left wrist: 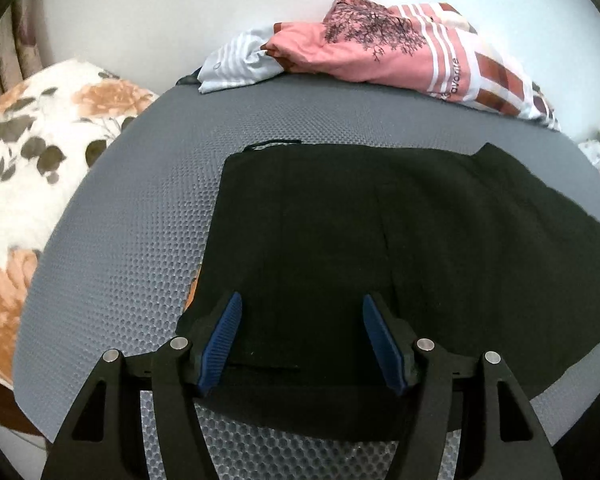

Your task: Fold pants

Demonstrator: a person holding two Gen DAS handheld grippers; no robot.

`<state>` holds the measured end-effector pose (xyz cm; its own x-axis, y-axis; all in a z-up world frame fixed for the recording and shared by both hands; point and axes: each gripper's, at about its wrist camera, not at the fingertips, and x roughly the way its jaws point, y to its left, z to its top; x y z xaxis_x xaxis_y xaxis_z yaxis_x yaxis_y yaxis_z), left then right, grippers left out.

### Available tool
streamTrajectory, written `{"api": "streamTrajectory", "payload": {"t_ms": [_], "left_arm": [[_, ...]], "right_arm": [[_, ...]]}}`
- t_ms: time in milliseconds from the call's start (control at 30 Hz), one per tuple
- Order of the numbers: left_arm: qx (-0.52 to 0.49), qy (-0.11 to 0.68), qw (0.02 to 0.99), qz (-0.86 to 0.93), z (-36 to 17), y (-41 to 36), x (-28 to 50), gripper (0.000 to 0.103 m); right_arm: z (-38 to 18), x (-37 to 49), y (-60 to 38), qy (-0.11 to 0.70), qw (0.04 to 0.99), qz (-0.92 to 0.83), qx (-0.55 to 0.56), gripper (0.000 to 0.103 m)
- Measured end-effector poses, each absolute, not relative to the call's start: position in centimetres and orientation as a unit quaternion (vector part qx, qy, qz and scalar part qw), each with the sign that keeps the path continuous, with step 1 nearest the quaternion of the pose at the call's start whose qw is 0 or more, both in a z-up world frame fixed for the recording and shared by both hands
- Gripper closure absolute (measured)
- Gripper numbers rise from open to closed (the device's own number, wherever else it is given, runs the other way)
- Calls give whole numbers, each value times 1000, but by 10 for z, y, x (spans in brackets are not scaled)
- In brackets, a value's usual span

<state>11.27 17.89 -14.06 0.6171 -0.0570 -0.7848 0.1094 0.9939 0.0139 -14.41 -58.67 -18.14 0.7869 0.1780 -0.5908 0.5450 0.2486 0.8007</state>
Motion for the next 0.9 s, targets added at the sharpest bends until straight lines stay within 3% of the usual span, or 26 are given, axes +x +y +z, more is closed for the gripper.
{"api": "streamTrajectory", "payload": {"t_ms": [333, 400, 667, 900], "left_arm": [[-71, 414, 905, -64, -103, 167, 103, 39], [-70, 416, 903, -81, -93, 152, 103, 34], [-70, 420, 891, -155, -71, 95, 87, 14], [-88, 467, 862, -176, -95, 76, 92, 14]], "right_arm": [[-72, -63, -493, 361, 843, -88, 389, 91], [-60, -37, -454, 373, 856, -51, 355, 91], [-100, 38, -309, 461, 844, 51, 269, 91], [-112, 49, -234, 486, 850, 86, 184, 91]]}}
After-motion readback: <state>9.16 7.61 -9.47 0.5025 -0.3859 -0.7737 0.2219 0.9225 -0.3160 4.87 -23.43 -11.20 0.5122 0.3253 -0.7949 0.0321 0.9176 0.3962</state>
